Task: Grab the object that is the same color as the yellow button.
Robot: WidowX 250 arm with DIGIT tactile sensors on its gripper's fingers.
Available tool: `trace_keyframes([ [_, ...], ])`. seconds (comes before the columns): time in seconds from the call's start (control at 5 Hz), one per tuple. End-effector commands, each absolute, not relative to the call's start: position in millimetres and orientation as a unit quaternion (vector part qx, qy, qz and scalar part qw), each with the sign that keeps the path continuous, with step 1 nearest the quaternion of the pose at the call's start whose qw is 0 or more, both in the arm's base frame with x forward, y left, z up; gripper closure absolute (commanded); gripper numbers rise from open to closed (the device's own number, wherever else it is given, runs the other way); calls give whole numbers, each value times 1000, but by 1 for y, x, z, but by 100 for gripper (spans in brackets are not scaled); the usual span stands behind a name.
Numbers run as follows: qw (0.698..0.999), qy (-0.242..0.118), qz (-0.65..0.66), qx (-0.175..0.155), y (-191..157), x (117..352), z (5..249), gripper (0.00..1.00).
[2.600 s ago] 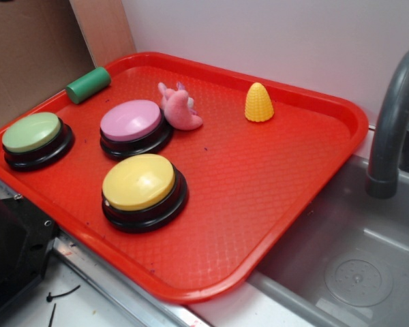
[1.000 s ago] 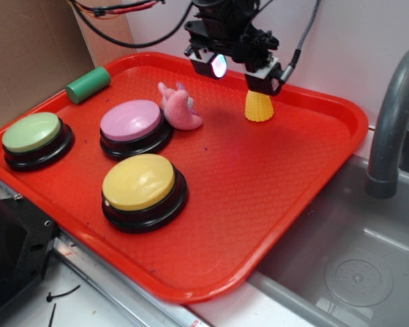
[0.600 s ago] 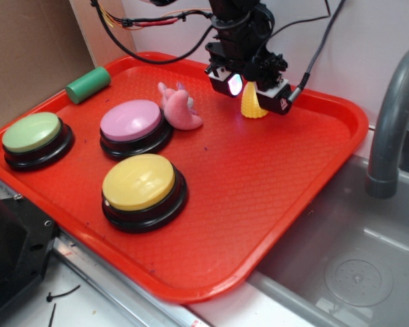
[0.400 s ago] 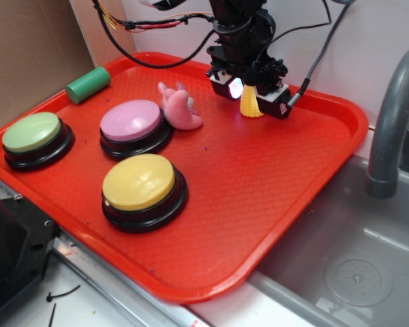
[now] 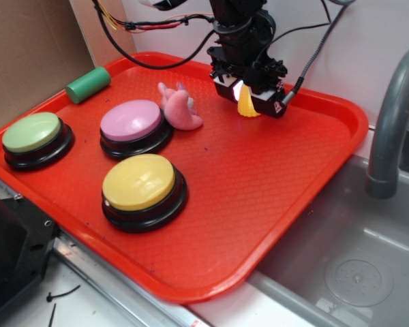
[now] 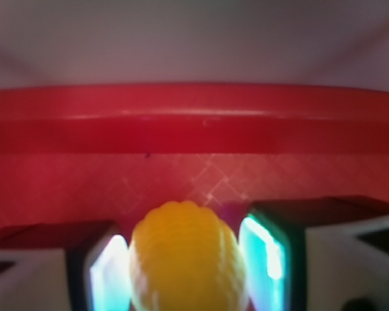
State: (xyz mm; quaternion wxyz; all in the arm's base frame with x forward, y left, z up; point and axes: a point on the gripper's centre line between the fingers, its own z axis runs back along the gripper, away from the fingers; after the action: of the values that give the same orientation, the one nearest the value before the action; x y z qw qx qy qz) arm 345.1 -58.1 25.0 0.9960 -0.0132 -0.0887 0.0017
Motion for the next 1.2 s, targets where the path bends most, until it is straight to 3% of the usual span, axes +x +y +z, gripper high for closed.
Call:
trace_keyframes([
  [0.0, 997, -76, -12, -25, -52, 351, 84, 100],
  [0.2, 999, -35, 6, -28, -51, 337, 127, 100],
  [0.6, 997, -49, 57, -35, -50, 286, 191, 99],
  [0.8, 994, -58, 80, -44, -46, 258, 203, 94],
  [1.0, 995, -50, 66, -46, -48, 243, 200, 96],
])
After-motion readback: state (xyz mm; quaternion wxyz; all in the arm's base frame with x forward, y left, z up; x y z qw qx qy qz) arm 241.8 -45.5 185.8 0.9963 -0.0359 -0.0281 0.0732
